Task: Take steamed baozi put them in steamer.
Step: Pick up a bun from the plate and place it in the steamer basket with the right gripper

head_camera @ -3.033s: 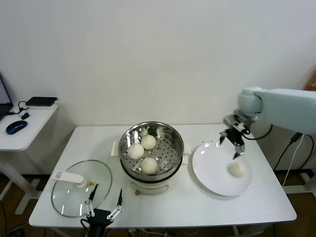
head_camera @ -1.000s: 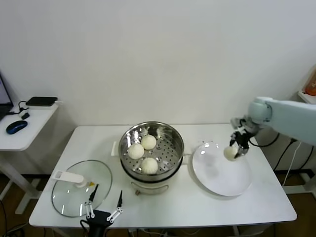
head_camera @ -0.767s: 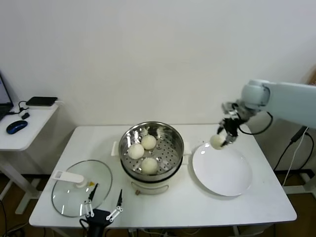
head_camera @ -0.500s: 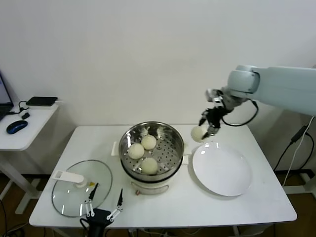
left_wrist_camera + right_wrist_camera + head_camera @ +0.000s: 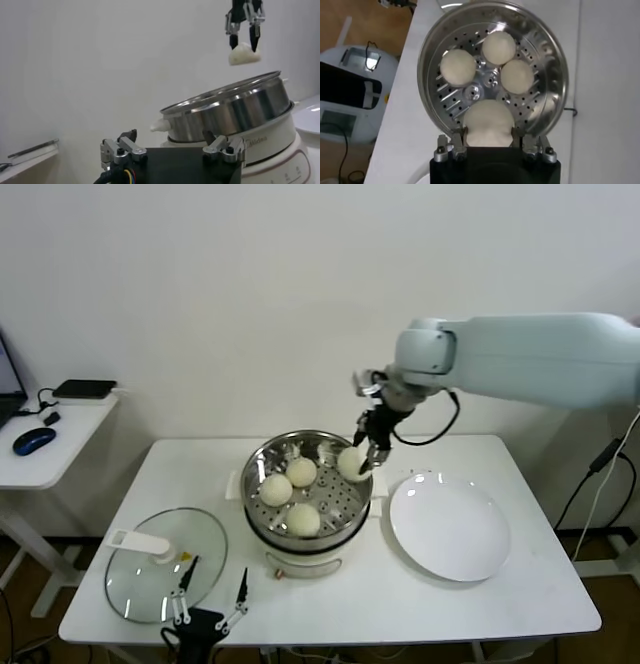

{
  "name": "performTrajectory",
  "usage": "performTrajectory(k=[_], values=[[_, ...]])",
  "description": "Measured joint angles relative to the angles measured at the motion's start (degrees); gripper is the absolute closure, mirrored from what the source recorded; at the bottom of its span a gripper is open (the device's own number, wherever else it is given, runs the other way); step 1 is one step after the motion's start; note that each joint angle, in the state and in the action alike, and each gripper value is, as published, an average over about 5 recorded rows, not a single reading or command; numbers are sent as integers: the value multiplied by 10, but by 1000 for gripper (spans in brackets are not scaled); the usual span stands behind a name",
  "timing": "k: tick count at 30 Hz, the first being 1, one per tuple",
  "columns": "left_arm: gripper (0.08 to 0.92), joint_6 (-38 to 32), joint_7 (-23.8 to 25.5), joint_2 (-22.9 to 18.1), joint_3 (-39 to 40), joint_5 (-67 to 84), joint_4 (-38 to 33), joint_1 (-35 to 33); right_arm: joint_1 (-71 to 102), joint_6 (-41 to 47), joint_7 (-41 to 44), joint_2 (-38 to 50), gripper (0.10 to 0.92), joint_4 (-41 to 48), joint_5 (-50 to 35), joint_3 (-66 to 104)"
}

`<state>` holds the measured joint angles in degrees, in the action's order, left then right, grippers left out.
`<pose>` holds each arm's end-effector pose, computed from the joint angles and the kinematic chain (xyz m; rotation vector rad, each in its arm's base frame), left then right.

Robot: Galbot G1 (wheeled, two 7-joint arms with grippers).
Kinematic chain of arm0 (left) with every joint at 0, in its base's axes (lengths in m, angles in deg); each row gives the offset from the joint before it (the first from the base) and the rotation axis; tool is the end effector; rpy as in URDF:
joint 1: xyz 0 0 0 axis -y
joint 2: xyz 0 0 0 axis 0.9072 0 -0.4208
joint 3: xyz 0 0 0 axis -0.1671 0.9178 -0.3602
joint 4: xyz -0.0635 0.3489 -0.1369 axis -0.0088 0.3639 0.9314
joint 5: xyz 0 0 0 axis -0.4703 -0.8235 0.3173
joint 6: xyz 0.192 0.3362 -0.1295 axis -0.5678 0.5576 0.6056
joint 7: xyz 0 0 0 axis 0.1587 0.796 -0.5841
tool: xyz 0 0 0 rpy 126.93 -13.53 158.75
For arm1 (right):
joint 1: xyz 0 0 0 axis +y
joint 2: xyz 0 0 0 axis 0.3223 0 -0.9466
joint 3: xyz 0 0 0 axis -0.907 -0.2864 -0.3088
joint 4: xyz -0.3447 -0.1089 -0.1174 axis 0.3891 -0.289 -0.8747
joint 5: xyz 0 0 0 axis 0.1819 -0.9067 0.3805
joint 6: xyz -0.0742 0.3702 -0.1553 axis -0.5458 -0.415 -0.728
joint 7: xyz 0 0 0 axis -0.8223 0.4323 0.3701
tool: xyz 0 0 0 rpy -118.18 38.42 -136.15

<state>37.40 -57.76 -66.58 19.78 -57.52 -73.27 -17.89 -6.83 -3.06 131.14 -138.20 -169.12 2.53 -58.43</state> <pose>0.1202 0.0254 -0.4303 0.1551 2.9861 0.5034 0.5963 0.0850 -0.0061 1.4662 -1.3981 1.3226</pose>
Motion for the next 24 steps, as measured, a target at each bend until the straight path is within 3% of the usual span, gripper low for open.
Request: performTrajectory(k=[24], values=[[177, -2, 0, -2, -4, 3, 5, 2, 119, 8, -23, -95, 399, 100, 32, 10]])
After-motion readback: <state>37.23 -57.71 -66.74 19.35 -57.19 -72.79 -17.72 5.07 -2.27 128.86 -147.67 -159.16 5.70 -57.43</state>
